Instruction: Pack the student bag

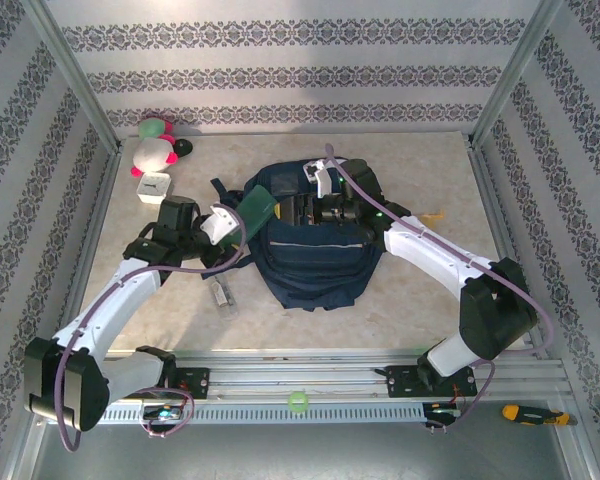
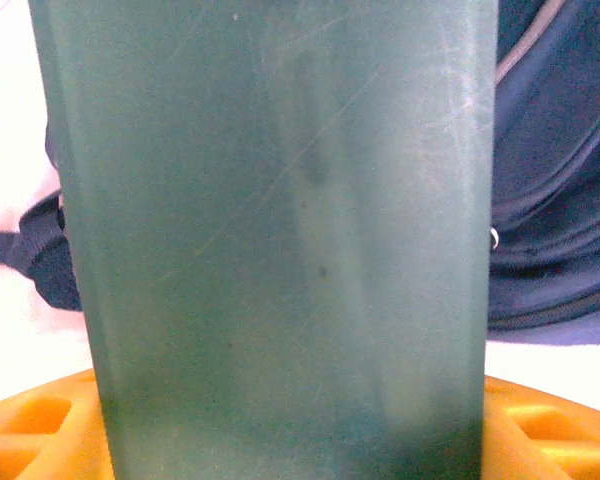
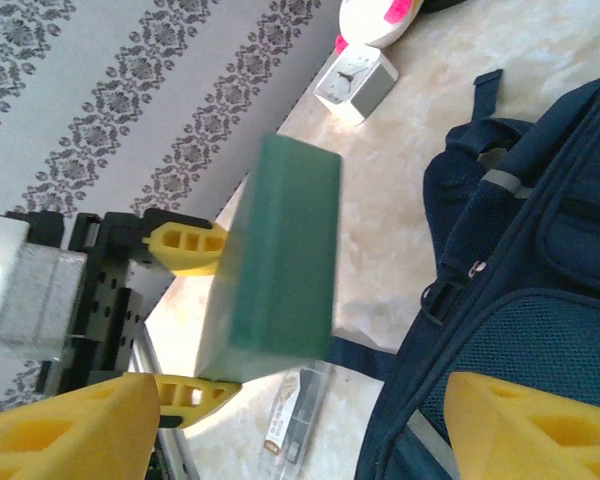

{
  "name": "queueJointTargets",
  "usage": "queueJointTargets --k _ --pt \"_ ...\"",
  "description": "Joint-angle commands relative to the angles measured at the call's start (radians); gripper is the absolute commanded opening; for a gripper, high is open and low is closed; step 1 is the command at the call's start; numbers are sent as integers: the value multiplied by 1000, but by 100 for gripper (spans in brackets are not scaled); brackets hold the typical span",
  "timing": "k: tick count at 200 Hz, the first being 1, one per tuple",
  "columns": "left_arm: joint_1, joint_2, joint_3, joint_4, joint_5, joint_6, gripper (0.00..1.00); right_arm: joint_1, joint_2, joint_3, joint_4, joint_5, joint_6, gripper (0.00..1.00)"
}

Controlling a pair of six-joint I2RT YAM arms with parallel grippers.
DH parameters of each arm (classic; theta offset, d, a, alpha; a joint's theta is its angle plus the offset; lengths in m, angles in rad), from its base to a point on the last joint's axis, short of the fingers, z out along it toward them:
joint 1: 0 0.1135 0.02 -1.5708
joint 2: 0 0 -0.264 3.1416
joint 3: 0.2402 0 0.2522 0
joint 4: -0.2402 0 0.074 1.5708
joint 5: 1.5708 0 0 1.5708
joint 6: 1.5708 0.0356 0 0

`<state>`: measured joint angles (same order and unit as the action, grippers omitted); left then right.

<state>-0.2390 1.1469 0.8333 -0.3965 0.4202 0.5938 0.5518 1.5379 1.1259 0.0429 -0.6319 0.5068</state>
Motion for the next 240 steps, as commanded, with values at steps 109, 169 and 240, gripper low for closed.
queueJointTargets --k 109,169,240 --pt "-95 20 9 197 10 169 38 -25 33 5 1 -192 96 45" --pt "-122 64 39 169 -32 202 45 -64 11 -24 9 -171 106 22" --pt "-227 117 91 195 -80 187 82 -245 -239 -278 118 17 236 18"
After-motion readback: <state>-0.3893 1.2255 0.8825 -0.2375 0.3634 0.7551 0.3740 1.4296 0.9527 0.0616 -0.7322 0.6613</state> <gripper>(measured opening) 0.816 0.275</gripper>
